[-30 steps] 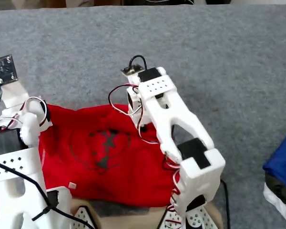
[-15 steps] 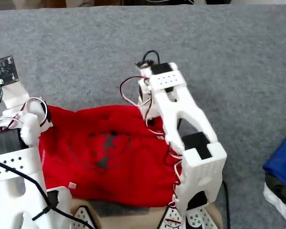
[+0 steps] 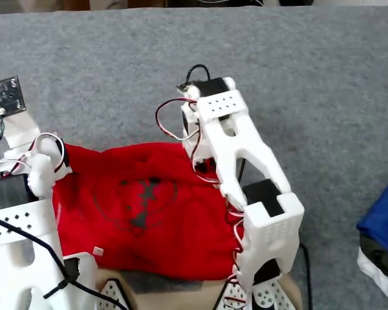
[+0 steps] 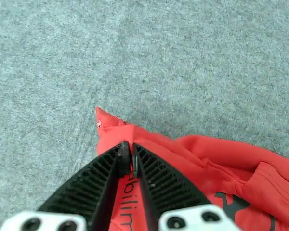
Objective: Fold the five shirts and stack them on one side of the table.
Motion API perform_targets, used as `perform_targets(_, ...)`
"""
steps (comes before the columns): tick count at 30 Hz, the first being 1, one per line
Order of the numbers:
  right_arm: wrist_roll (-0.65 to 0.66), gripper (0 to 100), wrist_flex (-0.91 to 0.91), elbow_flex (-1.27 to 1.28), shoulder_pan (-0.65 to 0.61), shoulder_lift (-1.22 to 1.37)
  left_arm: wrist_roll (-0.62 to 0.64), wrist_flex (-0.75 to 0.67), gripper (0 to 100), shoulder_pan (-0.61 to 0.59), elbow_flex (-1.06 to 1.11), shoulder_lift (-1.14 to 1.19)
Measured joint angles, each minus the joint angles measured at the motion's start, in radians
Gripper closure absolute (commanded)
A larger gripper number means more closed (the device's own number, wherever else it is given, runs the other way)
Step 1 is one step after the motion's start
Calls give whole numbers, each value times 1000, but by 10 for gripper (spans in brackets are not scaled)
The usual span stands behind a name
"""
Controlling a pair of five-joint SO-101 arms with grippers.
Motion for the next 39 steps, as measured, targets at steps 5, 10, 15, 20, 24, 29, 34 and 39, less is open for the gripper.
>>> perform_targets(5,0,912,0,0,-18,2,0,0,981,0,0,0)
perform_targets(10,0,828,0,8,-18,2,0,0,981,0,0,0)
perform_targets(15,0,825,0,8,-18,2,0,0,981,0,0,0)
perform_targets(20,0,825,-54,51,-18,2,0,0,981,0,0,0)
perform_targets(24,0,825,-87,92,-18,2,0,0,981,0,0,0)
perform_targets(29,0,825,-94,92,-18,2,0,0,981,0,0,0)
perform_targets(34,0,825,-120,100,-18,3,0,0,981,0,0,0)
perform_targets(39,0,825,-161,100,-18,3,0,0,981,0,0,0)
